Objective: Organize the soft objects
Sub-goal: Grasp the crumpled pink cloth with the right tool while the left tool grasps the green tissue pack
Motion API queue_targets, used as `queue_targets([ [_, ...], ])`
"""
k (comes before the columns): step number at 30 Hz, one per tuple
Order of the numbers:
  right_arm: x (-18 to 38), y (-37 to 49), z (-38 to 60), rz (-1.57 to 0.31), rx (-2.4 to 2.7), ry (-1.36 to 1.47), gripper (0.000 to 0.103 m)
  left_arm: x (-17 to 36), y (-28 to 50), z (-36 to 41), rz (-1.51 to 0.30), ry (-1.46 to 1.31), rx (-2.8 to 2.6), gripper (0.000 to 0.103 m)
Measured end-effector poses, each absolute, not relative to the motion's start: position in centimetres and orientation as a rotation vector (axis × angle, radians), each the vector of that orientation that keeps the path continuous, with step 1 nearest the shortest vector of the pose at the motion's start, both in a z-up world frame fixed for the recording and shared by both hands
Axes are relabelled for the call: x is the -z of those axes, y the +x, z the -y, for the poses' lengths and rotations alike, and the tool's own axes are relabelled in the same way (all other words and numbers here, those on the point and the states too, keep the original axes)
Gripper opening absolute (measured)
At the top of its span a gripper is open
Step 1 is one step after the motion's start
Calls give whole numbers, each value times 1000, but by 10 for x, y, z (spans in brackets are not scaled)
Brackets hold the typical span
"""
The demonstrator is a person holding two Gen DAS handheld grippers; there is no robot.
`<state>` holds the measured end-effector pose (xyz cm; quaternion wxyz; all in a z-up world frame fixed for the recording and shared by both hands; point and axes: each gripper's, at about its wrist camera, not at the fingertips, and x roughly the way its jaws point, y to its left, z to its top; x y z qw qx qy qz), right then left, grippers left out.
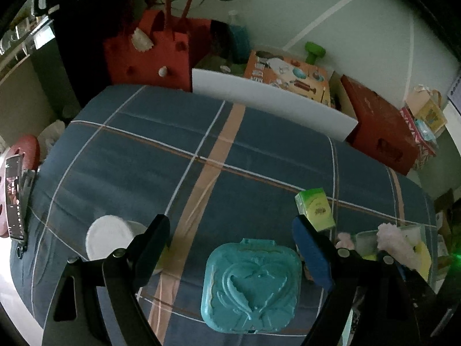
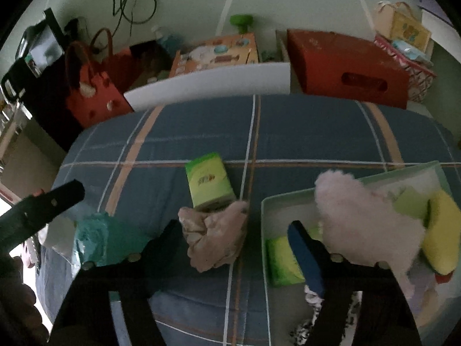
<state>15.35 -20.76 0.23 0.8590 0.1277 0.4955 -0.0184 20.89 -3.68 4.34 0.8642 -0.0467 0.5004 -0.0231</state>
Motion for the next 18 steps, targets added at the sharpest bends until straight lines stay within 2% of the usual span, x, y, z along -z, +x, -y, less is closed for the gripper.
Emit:
queue_targets([
  [5, 12, 159, 204, -1082, 22, 269, 47, -35, 221, 44, -1077, -80, 79, 87],
  [8, 17, 163, 202, -1096, 7, 274, 37, -27, 231, 48, -1108, -87, 97, 87],
  [15, 24, 171, 208, -1101, 13, 293, 29, -9, 259, 68, -1218, -69, 165, 87],
  [18, 26, 173, 213, -1098, 6, 310, 19, -2, 269, 80, -1275, -27, 177, 87],
])
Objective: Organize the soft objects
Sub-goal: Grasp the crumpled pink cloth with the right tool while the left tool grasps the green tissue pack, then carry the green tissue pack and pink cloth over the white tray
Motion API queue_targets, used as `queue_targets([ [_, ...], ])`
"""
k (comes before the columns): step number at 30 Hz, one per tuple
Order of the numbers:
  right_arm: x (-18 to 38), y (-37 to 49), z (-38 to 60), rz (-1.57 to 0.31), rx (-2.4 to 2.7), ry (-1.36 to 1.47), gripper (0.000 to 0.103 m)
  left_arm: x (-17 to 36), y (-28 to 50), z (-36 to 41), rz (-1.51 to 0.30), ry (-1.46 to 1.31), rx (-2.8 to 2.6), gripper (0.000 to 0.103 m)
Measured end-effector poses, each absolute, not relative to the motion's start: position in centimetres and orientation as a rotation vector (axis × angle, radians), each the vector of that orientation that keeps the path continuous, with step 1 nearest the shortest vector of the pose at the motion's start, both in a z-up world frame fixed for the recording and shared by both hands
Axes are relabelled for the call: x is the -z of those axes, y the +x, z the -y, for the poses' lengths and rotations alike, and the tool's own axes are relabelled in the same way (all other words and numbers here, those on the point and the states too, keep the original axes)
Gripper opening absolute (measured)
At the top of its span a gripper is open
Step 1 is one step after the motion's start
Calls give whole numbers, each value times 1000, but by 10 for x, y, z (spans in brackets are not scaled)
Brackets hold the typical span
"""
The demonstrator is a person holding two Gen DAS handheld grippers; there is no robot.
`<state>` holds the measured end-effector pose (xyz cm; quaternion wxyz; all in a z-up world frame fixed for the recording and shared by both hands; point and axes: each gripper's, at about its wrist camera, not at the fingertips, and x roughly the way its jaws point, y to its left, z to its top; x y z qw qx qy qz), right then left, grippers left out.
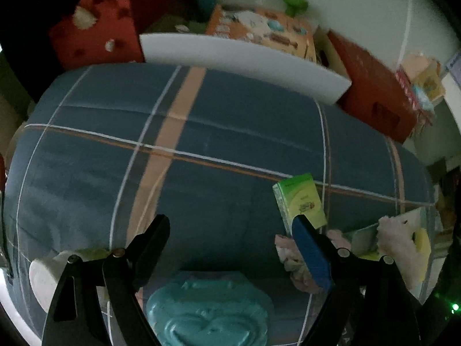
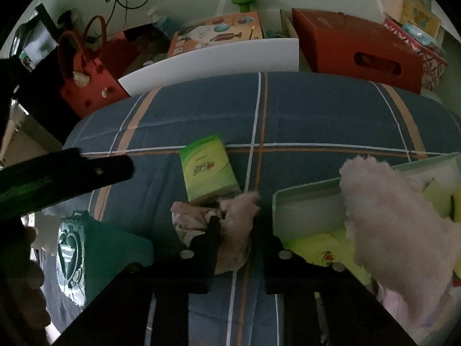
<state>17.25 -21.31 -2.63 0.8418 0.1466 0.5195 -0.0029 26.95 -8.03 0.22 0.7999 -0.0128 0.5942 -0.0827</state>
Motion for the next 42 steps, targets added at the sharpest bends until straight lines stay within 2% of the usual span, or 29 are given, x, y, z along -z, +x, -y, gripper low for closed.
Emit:
queue_targets([
  [4, 25, 173, 220, -1083, -10, 323, 13, 0, 282, 92, -1332, -33, 201, 87],
  [18, -14, 158, 257, -965, 14, 372, 12, 22, 299, 137, -1430, -75, 242, 86],
  [24, -33, 140, 285, -908, 80, 386, 12, 40, 305, 147, -1477, -99, 232, 78],
  [26, -35, 136, 292, -901, 97, 394, 12, 45, 305, 150, -1483, -87, 228, 67],
  [29, -35, 138, 296, -899, 103, 406, 12, 51, 306, 156, -1500, -89, 235, 63],
  [31, -35, 139, 298, -898, 103, 410, 12, 52, 305, 160, -1497, -75, 237, 54],
  [38, -38, 136, 298, -893, 99, 407, 12, 40, 287, 156, -1451, -102, 240, 52],
  [42, -46, 127, 301, -878, 106, 407, 12, 12, 265, 152, -1369, -129, 283, 52],
])
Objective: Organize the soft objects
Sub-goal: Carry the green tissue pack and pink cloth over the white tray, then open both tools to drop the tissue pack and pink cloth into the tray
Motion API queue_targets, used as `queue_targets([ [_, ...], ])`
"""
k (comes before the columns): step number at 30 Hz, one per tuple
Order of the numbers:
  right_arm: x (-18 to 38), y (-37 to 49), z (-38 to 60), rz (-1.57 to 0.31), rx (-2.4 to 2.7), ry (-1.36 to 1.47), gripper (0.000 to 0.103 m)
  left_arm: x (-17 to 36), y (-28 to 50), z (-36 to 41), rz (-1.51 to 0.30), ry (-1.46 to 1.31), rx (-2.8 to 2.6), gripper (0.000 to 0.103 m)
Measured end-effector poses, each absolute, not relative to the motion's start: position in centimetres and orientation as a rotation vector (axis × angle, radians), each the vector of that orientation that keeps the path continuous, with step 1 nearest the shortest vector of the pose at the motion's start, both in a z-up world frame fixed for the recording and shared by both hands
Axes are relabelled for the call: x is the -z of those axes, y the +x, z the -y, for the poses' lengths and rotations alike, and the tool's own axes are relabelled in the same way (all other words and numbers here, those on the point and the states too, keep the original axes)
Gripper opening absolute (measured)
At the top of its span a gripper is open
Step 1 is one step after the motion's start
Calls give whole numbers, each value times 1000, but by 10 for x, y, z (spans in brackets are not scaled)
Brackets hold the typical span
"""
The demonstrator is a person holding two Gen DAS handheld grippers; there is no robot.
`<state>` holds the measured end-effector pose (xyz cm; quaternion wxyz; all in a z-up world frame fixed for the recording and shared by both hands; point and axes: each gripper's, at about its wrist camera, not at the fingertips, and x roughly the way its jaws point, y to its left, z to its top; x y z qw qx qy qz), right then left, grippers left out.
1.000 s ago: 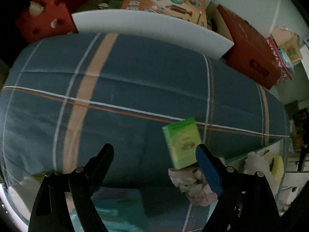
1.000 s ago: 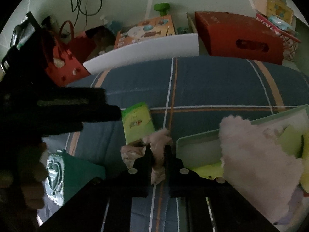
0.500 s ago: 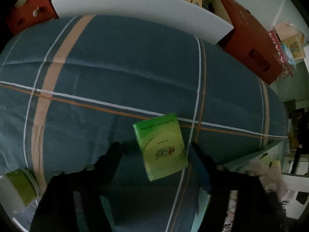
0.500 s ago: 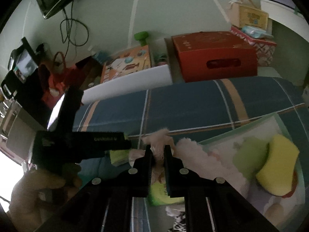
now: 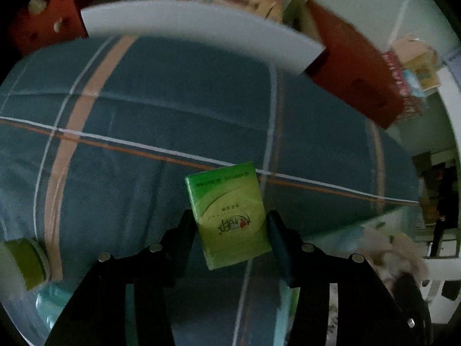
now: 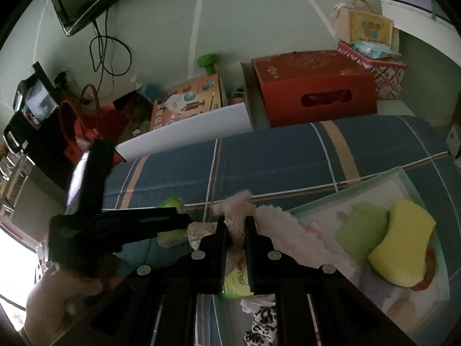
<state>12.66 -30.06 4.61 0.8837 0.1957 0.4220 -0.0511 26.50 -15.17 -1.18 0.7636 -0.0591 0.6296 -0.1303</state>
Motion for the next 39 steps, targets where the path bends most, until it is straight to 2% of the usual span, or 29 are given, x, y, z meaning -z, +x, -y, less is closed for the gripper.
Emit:
queue_targets([
  [8, -61, 98, 304, -855, 123, 422, 12, -45, 203, 149, -1218, -136, 385, 52],
  [13, -66, 76, 306, -845, 141, 422, 12, -58, 173, 156, -1158, -117, 427, 52],
  [24, -86, 12, 335, -789, 268, 407, 12, -48, 103, 180, -1155, -55, 555, 52],
  [39, -73, -23, 365, -822, 369, 436, 12, -33, 70, 206, -1130, 13, 632, 52],
])
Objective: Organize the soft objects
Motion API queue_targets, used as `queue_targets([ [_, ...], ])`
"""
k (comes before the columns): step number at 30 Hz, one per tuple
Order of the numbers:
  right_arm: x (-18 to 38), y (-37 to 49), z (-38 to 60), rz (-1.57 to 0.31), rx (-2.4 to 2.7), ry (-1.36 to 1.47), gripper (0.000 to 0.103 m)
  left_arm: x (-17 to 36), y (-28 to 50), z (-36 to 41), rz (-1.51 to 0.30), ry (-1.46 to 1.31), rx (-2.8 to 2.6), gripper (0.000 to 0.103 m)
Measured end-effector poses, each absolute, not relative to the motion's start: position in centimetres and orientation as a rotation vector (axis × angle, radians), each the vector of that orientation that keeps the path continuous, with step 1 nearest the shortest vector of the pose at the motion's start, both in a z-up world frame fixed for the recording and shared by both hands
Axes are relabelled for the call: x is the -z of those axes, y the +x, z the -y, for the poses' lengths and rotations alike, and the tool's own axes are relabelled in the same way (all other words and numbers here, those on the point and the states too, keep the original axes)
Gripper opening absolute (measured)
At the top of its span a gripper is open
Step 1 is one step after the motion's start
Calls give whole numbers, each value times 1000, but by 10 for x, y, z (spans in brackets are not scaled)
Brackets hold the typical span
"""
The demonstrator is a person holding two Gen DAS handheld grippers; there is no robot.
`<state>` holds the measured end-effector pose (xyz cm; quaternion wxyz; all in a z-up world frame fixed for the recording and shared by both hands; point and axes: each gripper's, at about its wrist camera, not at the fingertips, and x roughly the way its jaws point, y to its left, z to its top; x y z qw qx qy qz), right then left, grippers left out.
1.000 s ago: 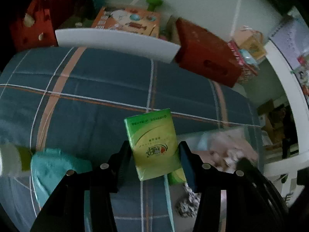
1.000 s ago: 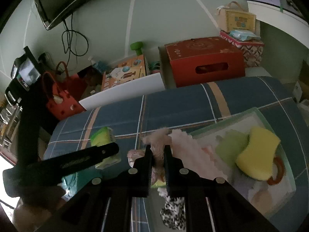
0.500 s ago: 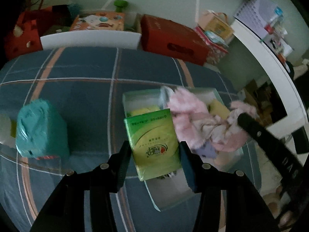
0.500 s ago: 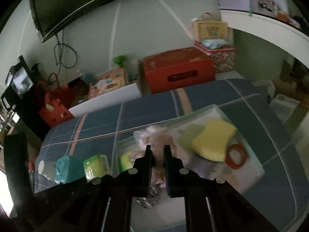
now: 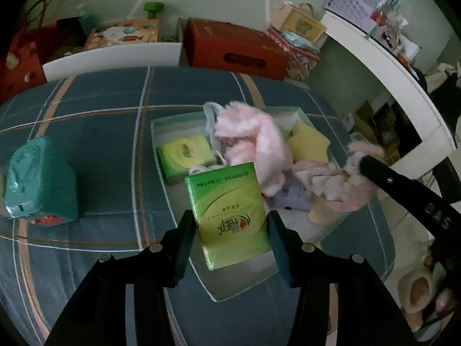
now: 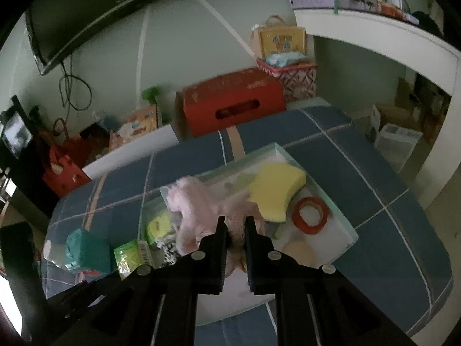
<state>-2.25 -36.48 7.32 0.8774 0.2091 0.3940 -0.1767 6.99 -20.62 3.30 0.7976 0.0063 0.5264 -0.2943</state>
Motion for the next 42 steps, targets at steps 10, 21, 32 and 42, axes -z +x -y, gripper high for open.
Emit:
queue_targets([
  [10, -8, 3, 364, -1032, 354, 463, 12, 9, 70, 222, -1216, 79, 639, 52],
  [21, 7, 1, 361, -1088, 371, 450, 15, 17, 70, 218, -1259, 77, 631, 54],
  [32, -12, -21, 352, -1032, 400, 425, 45, -16, 55, 187, -1154, 74, 597, 73],
  [42, -16, -39, 322, -1035, 374, 353, 55, -19, 54, 116, -1054, 77, 354, 88],
])
